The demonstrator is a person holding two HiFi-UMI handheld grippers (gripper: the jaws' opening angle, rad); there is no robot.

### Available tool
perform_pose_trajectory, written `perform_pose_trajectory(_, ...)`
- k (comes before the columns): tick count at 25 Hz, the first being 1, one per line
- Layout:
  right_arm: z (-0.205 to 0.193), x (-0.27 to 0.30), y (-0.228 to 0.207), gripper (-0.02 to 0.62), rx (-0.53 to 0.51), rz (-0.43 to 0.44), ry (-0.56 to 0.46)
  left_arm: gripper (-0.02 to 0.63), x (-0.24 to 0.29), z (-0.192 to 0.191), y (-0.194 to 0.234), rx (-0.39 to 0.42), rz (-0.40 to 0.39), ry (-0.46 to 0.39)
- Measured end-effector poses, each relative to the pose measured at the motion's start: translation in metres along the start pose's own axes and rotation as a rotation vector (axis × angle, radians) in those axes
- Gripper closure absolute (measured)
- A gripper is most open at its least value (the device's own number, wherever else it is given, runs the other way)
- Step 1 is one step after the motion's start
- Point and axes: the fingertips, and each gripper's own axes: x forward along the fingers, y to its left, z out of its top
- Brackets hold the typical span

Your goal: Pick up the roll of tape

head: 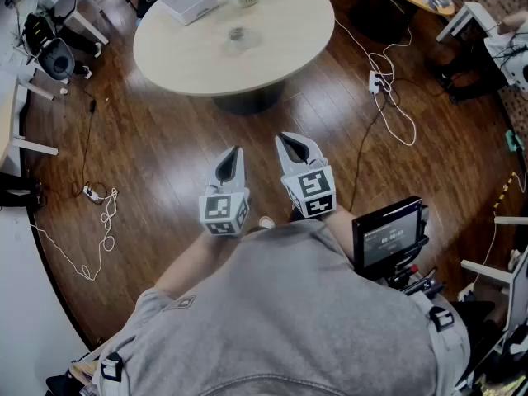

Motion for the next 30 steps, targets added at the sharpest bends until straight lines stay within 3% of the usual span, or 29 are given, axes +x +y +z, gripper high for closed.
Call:
perform_pose_trajectory(17, 0.041, 0.101, -0.142, 0.581, -0.001, 0.099, -0.024, 0.604, 0.165, 0.045, 0.004, 0.018, 0.117, 0.013)
perform_pose_trajectory(30, 0.048, 0.163, -0.184, 0.581, -0.004, 0.170, 0.008, 0.604, 0.226, 0.055, 0.025, 0.000, 0.190, 0.029)
